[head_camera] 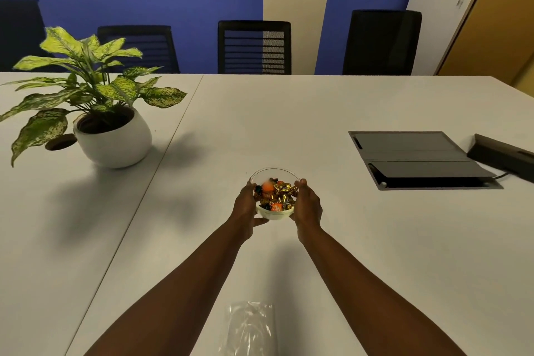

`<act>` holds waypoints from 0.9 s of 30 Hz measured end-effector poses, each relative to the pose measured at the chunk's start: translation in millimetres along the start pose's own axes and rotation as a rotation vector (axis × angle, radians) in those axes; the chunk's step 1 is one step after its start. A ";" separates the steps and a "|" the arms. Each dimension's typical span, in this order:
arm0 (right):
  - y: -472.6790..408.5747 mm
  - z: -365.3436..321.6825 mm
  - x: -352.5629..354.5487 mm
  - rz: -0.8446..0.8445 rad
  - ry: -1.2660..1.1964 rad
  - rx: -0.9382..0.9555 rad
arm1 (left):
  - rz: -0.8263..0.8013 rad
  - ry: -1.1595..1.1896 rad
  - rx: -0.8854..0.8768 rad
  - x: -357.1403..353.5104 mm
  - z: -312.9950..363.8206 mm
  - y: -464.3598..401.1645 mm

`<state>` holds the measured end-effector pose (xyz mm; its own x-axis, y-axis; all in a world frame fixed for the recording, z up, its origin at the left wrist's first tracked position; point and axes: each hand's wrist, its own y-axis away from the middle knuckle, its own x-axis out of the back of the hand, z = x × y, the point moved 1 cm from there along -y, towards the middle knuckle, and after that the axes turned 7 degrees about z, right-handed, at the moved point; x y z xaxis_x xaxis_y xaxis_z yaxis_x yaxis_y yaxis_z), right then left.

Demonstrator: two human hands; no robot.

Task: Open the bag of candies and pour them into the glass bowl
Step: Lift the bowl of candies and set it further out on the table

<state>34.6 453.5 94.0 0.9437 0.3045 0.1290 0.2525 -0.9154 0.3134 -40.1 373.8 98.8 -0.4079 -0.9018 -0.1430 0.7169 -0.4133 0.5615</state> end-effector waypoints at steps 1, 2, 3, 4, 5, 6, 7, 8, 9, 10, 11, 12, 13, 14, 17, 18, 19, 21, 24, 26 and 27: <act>-5.6 -0.5 -3.2 0.003 0.000 -0.001 | 0.000 -0.005 -0.003 -1.3 2.0 -6.2; -14.9 -1.1 -8.2 0.005 -0.004 -0.002 | -0.003 -0.009 -0.004 -4.3 5.1 -15.7; -20.4 -1.6 -11.4 0.006 -0.007 -0.002 | -0.002 -0.014 -0.005 -5.2 7.1 -22.4; -27.9 -2.2 -15.5 0.009 -0.013 -0.002 | -0.003 -0.015 -0.001 -6.9 9.4 -30.7; -33.3 -2.5 -18.8 0.009 -0.015 -0.004 | -0.003 -0.016 0.002 -8.0 11.3 -37.1; -42.3 -1.8 -23.9 0.010 -0.016 -0.010 | -0.004 -0.019 0.007 -10.7 12.8 -47.2; -51.6 -1.0 -29.0 0.013 -0.016 -0.015 | -0.002 -0.020 0.008 -12.9 14.3 -57.2; -57.3 -1.1 -32.0 0.016 -0.017 -0.020 | 0.002 -0.017 0.012 -14.2 16.0 -63.1; -66.0 -0.3 -37.0 0.016 -0.020 -0.024 | 0.004 -0.013 0.015 -16.7 18.0 -71.9; -75.1 0.9 -42.4 0.016 -0.025 -0.026 | 0.004 -0.009 0.017 -19.6 19.6 -80.9; -83.2 1.9 -47.2 0.015 -0.029 -0.024 | 0.004 -0.007 0.019 -22.1 21.0 -89.0; -92.7 3.1 -52.6 0.011 -0.033 -0.023 | 0.006 -0.001 0.025 -24.6 22.7 -98.2; -99.1 3.4 -56.2 0.010 -0.039 -0.022 | 0.008 0.005 0.030 -26.2 24.7 -103.9; -106.6 3.9 -60.5 0.010 -0.049 -0.026 | 0.011 0.010 0.033 -28.1 26.4 -111.3; -130.5 6.9 -73.7 0.018 -0.069 -0.047 | 0.028 0.013 0.046 -33.8 29.8 -136.0; -136.8 8.0 -76.9 0.015 -0.074 -0.047 | 0.030 0.010 0.048 -35.4 30.4 -142.9; -143.3 9.4 -80.5 0.010 -0.075 -0.040 | 0.034 0.008 0.051 -37.2 30.8 -149.8; -156.5 12.9 -87.7 -0.001 -0.065 -0.023 | 0.044 0.010 0.057 -41.1 31.2 -163.8; -172.1 16.5 -97.1 -0.012 -0.043 -0.003 | 0.053 0.009 0.054 -45.9 31.7 -179.1; -182.7 19.9 -104.0 -0.016 -0.033 0.012 | 0.064 0.014 0.053 -48.9 31.4 -189.3; -187.6 21.9 -107.0 -0.018 -0.030 0.015 | 0.073 0.019 0.052 -50.0 31.3 -193.8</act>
<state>-109.0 586.8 0.8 0.9450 0.3128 0.0956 0.2721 -0.9140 0.3010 -176.3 502.9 22.7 -0.3445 -0.9317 -0.1152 0.7141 -0.3397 0.6121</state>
